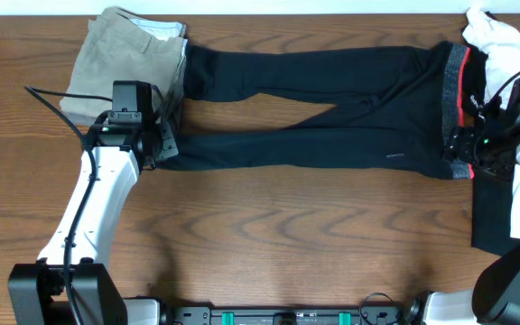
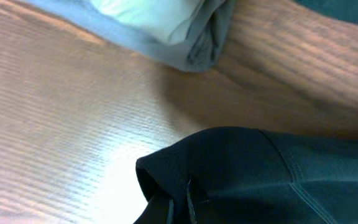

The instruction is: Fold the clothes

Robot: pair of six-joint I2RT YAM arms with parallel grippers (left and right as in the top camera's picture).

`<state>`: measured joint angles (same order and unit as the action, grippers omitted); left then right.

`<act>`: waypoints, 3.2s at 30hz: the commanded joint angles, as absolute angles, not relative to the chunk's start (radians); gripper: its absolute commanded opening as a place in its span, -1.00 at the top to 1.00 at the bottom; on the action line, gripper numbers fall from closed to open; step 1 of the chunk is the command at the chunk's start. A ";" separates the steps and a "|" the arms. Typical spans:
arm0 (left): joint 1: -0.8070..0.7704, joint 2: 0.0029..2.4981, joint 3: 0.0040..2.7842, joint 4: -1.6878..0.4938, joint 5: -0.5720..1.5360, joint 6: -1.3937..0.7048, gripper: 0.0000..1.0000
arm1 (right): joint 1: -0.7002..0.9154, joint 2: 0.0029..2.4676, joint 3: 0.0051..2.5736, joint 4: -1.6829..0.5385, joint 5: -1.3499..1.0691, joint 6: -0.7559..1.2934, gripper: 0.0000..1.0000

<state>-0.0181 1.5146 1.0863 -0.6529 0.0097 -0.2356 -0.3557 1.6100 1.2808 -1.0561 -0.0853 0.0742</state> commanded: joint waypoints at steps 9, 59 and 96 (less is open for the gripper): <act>-0.019 1.516 1.071 -0.658 -0.046 -0.231 0.88 | -0.356 1.610 1.092 -0.755 0.038 0.240 -0.46; -0.019 1.516 1.060 -0.638 -0.084 -0.230 0.88 | -0.377 1.726 0.791 -0.281 0.077 0.344 0.71; -0.019 1.069 1.104 -1.014 -0.096 -0.189 0.88 | -0.704 1.280 1.156 -1.151 -0.076 0.254 0.98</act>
<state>-0.0181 1.0973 1.0794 -1.0237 -0.0753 -0.2050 -0.6884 1.3403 1.1366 -1.1618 -0.0574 0.2966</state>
